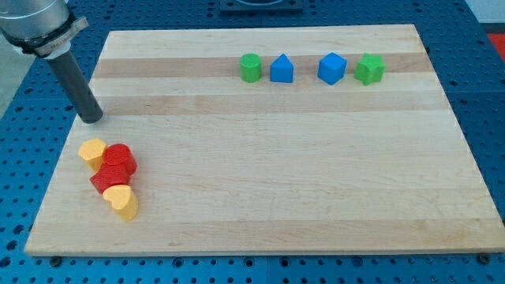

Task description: Keep your arm to the left of the yellow hexagon

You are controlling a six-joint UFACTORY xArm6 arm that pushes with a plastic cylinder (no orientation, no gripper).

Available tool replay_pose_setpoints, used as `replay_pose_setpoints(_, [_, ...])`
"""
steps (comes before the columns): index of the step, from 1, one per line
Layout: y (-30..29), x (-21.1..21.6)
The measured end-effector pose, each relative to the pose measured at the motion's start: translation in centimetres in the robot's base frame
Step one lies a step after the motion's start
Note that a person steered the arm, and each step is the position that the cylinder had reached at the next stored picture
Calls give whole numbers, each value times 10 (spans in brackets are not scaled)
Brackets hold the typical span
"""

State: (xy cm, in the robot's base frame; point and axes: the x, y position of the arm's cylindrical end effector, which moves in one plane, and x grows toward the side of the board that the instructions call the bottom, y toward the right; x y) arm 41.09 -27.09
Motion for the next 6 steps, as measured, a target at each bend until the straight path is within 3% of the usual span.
replay_pose_setpoints(2, [-6,36])
replay_pose_setpoints(5, [-31,35])
replay_pose_setpoints(6, [-31,60])
